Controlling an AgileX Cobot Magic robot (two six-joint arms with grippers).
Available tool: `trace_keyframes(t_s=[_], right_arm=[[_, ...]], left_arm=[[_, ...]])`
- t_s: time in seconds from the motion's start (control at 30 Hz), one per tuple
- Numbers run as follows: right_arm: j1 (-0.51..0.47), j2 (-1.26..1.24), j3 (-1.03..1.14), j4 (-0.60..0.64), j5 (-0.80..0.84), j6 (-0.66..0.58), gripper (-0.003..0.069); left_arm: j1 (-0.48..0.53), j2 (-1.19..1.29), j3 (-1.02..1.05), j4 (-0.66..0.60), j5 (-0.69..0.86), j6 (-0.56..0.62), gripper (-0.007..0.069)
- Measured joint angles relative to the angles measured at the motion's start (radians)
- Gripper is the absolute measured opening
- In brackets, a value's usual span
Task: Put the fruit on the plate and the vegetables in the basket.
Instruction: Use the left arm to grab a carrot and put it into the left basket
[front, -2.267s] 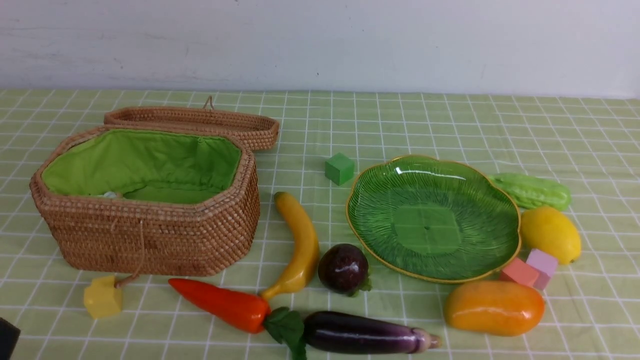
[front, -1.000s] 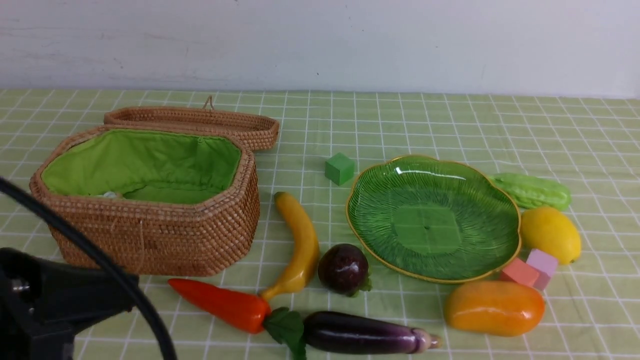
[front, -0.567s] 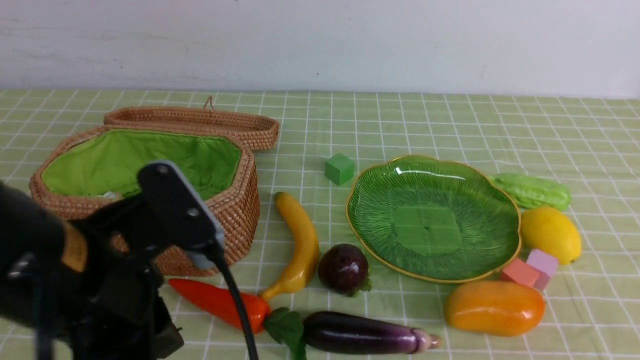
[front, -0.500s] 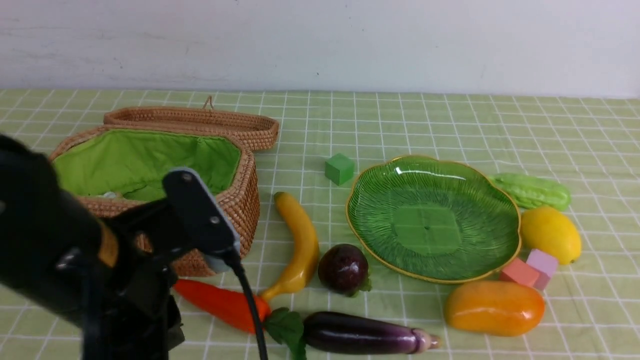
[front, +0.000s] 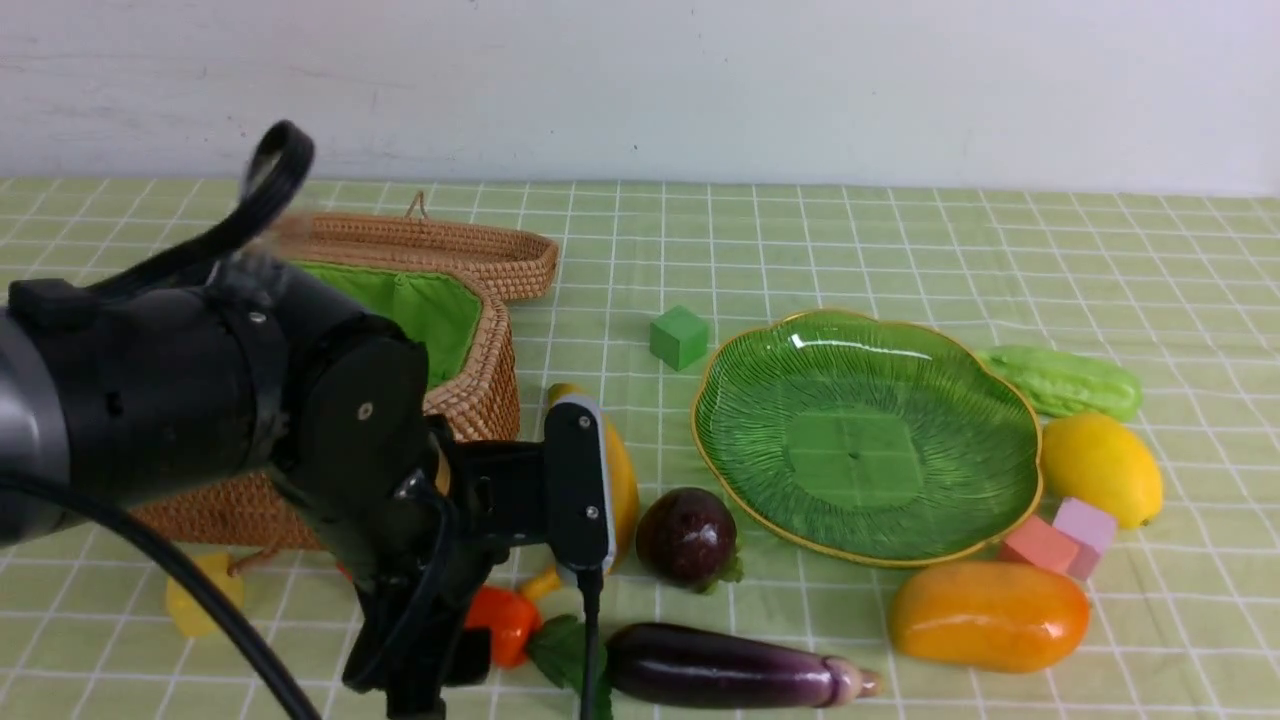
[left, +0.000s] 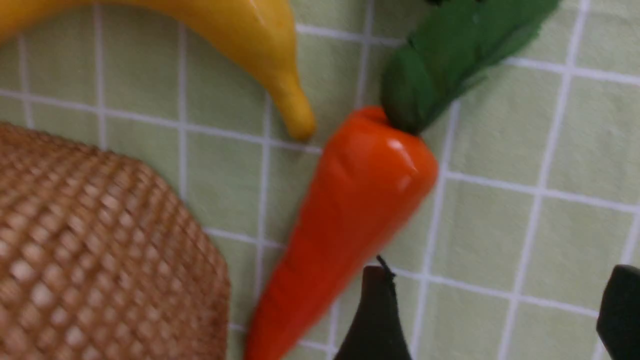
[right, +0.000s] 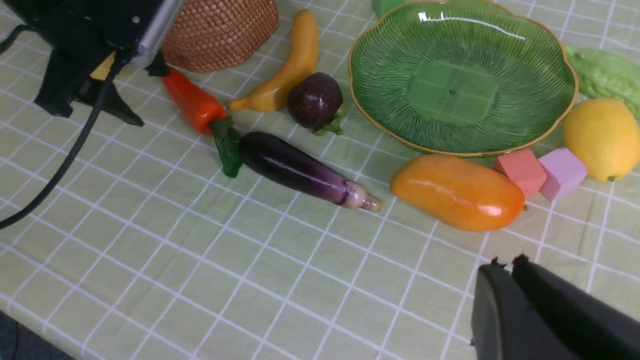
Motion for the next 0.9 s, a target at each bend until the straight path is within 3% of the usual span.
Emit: trace_keyframes(t_s=[0.6, 0.9], right_arm=[[0.001, 0.0, 0.0, 0.023, -0.003, -0.003, 0.0054], [0.001, 0.0, 0.0, 0.026, -0.033, -0.003, 0.0054]], left_arm=[[0.001, 0.205, -0.005, 0.15, -0.143, 0.019, 0.0555], [0.001, 0.231, -0.007, 0.163, -0.148, 0.019, 0.0377]])
